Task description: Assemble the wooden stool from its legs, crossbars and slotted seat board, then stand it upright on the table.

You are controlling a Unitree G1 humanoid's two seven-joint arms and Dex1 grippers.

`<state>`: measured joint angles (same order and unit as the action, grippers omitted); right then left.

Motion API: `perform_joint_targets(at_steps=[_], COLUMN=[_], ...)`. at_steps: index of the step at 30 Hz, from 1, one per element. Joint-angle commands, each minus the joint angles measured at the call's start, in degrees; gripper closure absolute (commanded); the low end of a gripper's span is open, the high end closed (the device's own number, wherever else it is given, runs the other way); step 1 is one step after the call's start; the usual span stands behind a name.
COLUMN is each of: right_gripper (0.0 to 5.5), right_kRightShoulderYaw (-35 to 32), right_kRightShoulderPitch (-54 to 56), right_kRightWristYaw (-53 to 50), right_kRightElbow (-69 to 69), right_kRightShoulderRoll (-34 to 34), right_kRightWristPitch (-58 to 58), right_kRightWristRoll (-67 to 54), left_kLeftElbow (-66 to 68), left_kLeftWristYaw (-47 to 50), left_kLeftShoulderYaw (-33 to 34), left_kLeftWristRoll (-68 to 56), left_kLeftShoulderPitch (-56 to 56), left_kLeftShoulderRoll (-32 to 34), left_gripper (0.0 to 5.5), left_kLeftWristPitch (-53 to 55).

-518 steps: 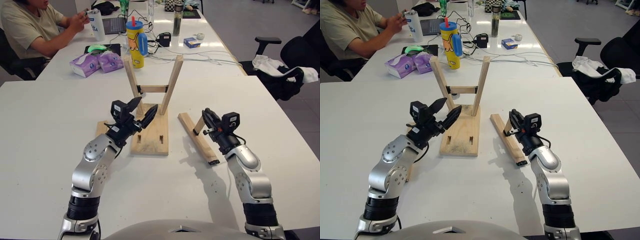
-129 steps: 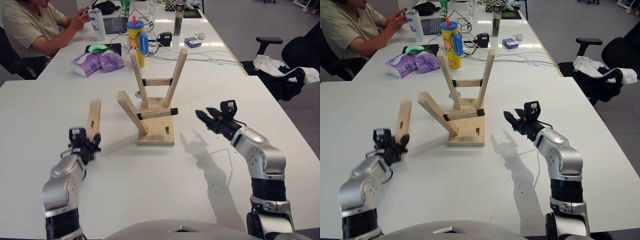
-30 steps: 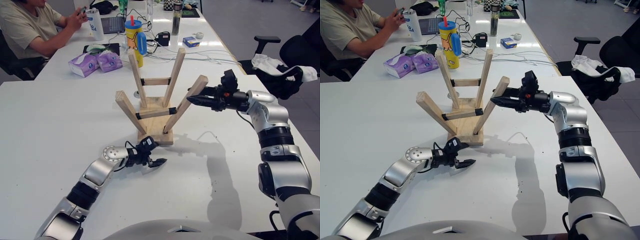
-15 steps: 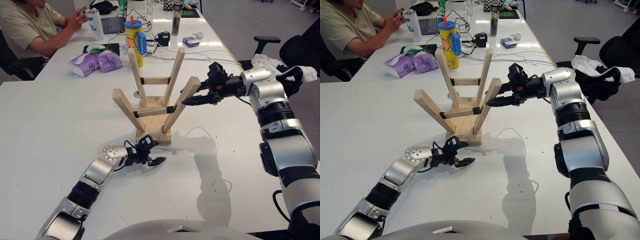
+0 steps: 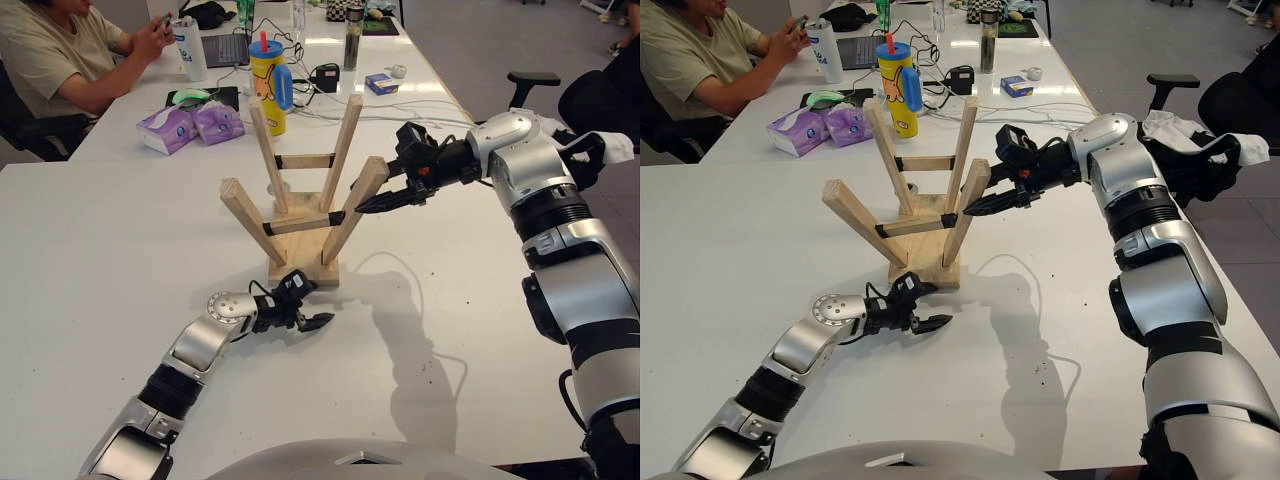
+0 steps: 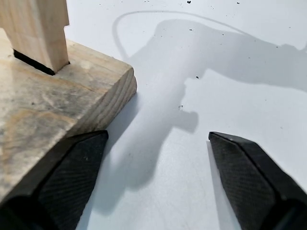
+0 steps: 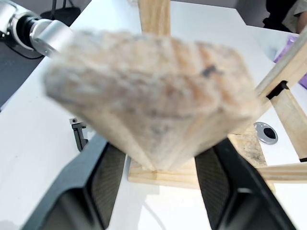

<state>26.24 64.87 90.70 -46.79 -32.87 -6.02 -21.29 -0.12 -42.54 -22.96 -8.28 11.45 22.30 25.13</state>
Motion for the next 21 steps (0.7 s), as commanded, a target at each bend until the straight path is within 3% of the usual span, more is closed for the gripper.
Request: perform_joint_targets(at_steps=[1,9,13,17,21], right_gripper=[3.43,3.43,3.43,3.43,3.43], right_kRightShoulderYaw=[3.3,-2.5,-1.6,-2.2,-1.9], right_kRightShoulderPitch=[-3.1,0.8,-2.0,-4.0,-6.0], right_kRightWristYaw=[1.8,0.5,-0.1,-1.8,-4.0], right_kRightElbow=[2.2,-6.3,-4.1,-1.1,1.9], right_kRightShoulderRoll=[2.8,8.9,8.4,8.2,7.9], right_kRightWristPitch=[-2.5,-12.0,-9.7,-9.3,-10.7], right_kRightWristRoll=[0.6,3.5,8.3,10.0,11.5], left_kLeftElbow=[2.0,4.5,4.8,-4.1,-21.7], left_kLeftWristYaw=[0.9,1.0,2.2,7.2,16.7], left_kLeftShoulderYaw=[-0.1,0.0,1.8,7.0,13.1], left_kLeftWristRoll=[1.5,2.1,1.7,1.1,8.1], left_kLeftShoulderPitch=[-1.3,0.0,-0.1,-5.1,-10.3], left_kLeftShoulderRoll=[0.0,-0.9,-1.7,-3.9,-4.9], left_gripper=[1.6,1.6,1.6,1.6,1.6], left_kLeftWristPitch=[1.5,0.5,-1.5,-11.5,-28.8])
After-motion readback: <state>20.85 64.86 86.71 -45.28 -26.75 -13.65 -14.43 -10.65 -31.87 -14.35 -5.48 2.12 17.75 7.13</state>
